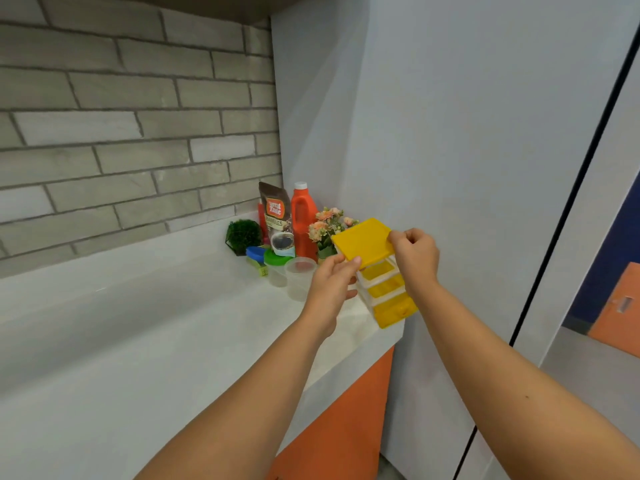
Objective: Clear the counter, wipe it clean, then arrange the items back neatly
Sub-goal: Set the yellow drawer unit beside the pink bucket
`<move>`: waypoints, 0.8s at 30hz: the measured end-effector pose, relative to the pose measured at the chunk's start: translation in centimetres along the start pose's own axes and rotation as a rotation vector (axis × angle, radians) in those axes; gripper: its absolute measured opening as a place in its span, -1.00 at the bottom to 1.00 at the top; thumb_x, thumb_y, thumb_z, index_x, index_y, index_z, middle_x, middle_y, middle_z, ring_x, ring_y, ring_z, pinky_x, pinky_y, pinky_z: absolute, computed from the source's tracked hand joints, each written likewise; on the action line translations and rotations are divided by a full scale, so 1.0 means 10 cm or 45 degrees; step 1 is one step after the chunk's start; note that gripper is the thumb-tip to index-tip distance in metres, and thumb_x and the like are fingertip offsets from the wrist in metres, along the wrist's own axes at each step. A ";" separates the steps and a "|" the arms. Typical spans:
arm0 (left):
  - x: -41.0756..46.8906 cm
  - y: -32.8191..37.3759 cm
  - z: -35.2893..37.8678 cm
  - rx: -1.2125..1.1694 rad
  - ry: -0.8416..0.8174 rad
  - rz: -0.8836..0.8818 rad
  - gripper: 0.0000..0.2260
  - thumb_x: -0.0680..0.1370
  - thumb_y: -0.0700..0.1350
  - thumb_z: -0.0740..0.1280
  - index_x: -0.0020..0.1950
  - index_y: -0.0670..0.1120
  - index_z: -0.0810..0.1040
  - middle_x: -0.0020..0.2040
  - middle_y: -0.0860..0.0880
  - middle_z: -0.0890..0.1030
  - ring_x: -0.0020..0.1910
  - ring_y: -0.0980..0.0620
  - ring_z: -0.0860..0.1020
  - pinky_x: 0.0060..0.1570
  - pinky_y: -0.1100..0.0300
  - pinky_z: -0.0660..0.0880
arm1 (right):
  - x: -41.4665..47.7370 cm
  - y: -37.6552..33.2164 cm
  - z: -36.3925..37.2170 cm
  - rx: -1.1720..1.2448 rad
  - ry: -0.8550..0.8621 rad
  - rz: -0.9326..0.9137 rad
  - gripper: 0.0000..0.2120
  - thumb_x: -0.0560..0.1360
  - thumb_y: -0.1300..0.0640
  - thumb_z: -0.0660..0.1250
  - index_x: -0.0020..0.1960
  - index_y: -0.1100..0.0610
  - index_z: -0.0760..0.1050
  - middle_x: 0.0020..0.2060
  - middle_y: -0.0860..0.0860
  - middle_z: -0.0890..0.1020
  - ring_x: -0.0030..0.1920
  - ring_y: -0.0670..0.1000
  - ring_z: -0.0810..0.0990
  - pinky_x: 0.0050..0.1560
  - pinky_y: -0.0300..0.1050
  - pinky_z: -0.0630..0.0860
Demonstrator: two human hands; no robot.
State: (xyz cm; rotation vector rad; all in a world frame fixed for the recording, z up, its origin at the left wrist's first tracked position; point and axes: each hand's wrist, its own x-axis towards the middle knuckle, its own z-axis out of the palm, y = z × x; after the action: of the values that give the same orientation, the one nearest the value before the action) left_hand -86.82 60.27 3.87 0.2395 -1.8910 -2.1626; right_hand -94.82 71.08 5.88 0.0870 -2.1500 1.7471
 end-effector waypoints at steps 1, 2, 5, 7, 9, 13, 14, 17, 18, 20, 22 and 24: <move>-0.09 0.07 -0.12 0.019 -0.016 0.044 -0.68 0.54 -0.06 0.31 0.28 -0.07 0.41 0.05 0.01 0.57 -0.02 0.12 0.54 -0.01 0.18 0.50 | -0.10 -0.11 0.06 0.017 -0.003 -0.024 -0.83 0.44 0.15 0.30 -0.27 0.19 0.39 -0.46 0.00 0.34 -0.35 0.02 0.33 -0.38 -0.14 0.27; -0.18 0.13 -0.25 0.052 -0.029 0.089 -0.64 0.52 -0.06 0.34 0.30 -0.04 0.40 0.09 0.01 0.57 0.02 0.11 0.54 0.00 0.19 0.50 | -0.21 -0.22 0.12 0.035 -0.016 -0.044 -0.83 0.44 0.15 0.29 -0.27 0.19 0.39 -0.46 -0.01 0.34 -0.37 0.00 0.32 -0.37 -0.14 0.27; -0.44 0.25 -0.65 0.127 -0.043 0.183 -0.54 0.47 -0.10 0.40 0.35 0.00 0.38 0.16 0.00 0.57 0.14 0.06 0.53 -0.02 0.25 0.49 | -0.55 -0.50 0.32 0.085 -0.080 -0.101 -0.82 0.45 0.14 0.29 -0.27 0.20 0.40 -0.45 -0.01 0.37 -0.39 -0.04 0.33 -0.35 -0.14 0.28; -0.60 0.30 -0.95 0.141 -0.023 0.201 -0.48 0.45 -0.14 0.42 0.38 0.00 0.35 0.17 -0.01 0.57 0.15 0.05 0.53 -0.08 0.30 0.47 | -0.79 -0.64 0.49 0.126 -0.142 -0.104 -0.81 0.46 0.14 0.30 -0.29 0.20 0.42 -0.45 0.00 0.39 -0.40 -0.05 0.34 -0.35 -0.14 0.29; -0.75 0.35 -1.25 0.170 0.015 0.208 -0.43 0.44 -0.15 0.43 0.40 0.00 0.33 0.18 -0.03 0.56 0.16 0.03 0.53 -0.08 0.28 0.46 | -1.02 -0.74 0.69 0.157 -0.206 -0.087 -0.76 0.46 0.15 0.30 -0.36 0.15 0.38 -0.47 -0.01 0.38 -0.40 -0.05 0.34 -0.33 -0.12 0.27; -1.08 0.40 -1.86 0.255 0.110 0.225 -0.41 0.43 -0.15 0.44 0.41 0.02 0.31 0.18 -0.03 0.55 0.16 -0.02 0.52 -0.03 0.21 0.47 | -1.51 -0.90 1.13 0.234 -0.355 -0.022 -0.75 0.44 0.13 0.31 -0.36 0.13 0.35 -0.42 0.02 0.40 -0.31 0.02 0.38 -0.22 -0.10 0.30; -1.18 0.41 -2.02 0.274 0.133 0.229 -0.40 0.43 -0.15 0.44 0.42 0.02 0.30 0.18 -0.02 0.54 0.15 -0.02 0.52 -0.03 0.21 0.47 | -1.64 -0.93 1.23 0.235 -0.399 -0.007 -0.74 0.44 0.13 0.31 -0.37 0.13 0.34 -0.43 0.01 0.40 -0.31 0.02 0.38 -0.22 -0.11 0.30; -1.44 0.44 -2.47 0.324 0.197 0.218 -0.37 0.43 -0.17 0.44 0.44 0.02 0.27 0.19 -0.02 0.51 0.12 -0.02 0.52 -0.02 0.19 0.47 | -2.01 -1.04 1.56 0.259 -0.538 0.030 -0.81 0.45 0.13 0.32 -0.29 0.17 0.39 -0.36 0.09 0.43 -0.29 0.03 0.40 -0.20 -0.10 0.31; -1.53 0.44 -2.61 0.337 0.214 0.215 -0.37 0.43 -0.19 0.44 0.44 0.02 0.26 0.20 -0.02 0.50 0.10 -0.01 0.52 -0.04 0.21 0.48 | -2.12 -1.08 1.67 0.270 -0.578 0.038 -0.83 0.45 0.13 0.32 -0.25 0.18 0.41 -0.33 0.12 0.43 -0.26 0.06 0.41 -0.19 -0.09 0.32; -1.67 0.45 -2.89 0.353 0.245 0.217 -0.36 0.43 -0.21 0.44 0.44 0.03 0.25 0.23 -0.01 0.47 0.07 0.02 0.53 -0.08 0.25 0.51 | -2.33 -1.16 1.89 0.282 -0.637 0.053 -0.86 0.44 0.13 0.32 -0.22 0.18 0.42 -0.31 0.14 0.44 -0.25 0.06 0.42 -0.18 -0.07 0.34; -1.79 0.46 -3.16 0.383 0.275 0.219 -0.33 0.42 -0.22 0.45 0.44 0.06 0.23 0.28 0.01 0.43 0.08 0.04 0.53 -0.09 0.29 0.51 | -2.52 -1.22 2.10 0.287 -0.685 0.063 -0.85 0.45 0.13 0.32 -0.22 0.20 0.43 -0.31 0.13 0.46 -0.23 0.08 0.45 -0.15 -0.03 0.40; -1.89 0.45 -3.42 0.472 0.292 0.212 -0.24 0.39 -0.20 0.48 0.47 0.11 0.16 0.34 0.05 0.37 0.12 0.09 0.49 -0.15 0.37 0.50 | -2.68 -1.28 2.31 0.292 -0.731 0.089 -0.82 0.45 0.11 0.32 -0.22 0.22 0.47 -0.27 0.14 0.51 -0.18 0.13 0.50 -0.06 0.09 0.49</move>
State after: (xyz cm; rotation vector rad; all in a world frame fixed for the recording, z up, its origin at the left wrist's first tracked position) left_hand -58.53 33.02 2.70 0.3681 -2.0778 -1.5947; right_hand -71.96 41.22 5.49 0.6527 -2.3244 2.2081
